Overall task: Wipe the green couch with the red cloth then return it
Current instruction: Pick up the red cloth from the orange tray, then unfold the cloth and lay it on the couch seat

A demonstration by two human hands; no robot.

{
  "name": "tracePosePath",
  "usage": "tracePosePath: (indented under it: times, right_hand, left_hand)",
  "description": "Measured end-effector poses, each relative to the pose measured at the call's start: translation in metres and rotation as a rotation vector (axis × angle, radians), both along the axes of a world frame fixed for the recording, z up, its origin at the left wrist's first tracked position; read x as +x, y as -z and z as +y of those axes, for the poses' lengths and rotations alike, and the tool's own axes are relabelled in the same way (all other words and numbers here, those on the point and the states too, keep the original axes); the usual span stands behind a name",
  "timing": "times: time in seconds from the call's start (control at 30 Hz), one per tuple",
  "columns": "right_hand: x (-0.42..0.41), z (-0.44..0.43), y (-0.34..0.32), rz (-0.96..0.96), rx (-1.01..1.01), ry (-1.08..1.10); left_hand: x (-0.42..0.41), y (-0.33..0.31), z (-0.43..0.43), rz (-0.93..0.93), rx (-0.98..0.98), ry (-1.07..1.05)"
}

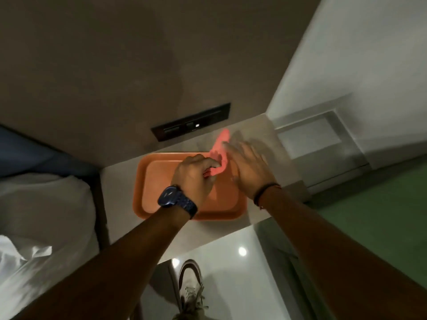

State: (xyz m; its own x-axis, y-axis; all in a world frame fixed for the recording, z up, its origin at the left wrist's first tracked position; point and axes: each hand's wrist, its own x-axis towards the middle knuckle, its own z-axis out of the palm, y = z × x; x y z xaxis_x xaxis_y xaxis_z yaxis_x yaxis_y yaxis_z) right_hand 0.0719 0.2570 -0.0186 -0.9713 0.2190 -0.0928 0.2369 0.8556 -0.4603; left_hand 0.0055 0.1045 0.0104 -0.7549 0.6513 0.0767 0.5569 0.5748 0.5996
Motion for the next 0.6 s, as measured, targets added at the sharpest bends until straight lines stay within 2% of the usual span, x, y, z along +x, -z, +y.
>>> tracePosePath:
  times: [0.1, 0.2, 0.27, 0.33, 0.47, 0.6]
  right_hand:
    - [0.027, 0.036, -0.032, 0.02, 0.166, -0.099]
    - [0.082, 0.061, -0.06, 0.082, 0.101, -0.1]
    - [0.139, 0.078, -0.075, 0.14, -0.051, -0.061]
    - [0.213, 0.1, -0.086, 0.206, -0.117, 0.035]
    - [0.373, 0.139, -0.1, 0.263, -0.104, 0.276]
    - [0.545, 0.172, -0.118, 0.298, 0.075, 0.6]
  left_hand:
    - [0.026, -0.047, 0.017, 0.095, 0.061, 0.196]
    - [0.069, -0.085, 0.044, 0.104, 0.108, 0.329]
    - [0.108, -0.104, 0.071, 0.123, 0.136, 0.427]
    - [0.154, -0.116, 0.107, 0.128, 0.187, 0.537]
    - [0.264, -0.125, 0.184, 0.099, 0.252, 0.736]
    - [0.398, -0.121, 0.271, 0.065, 0.33, 0.896]
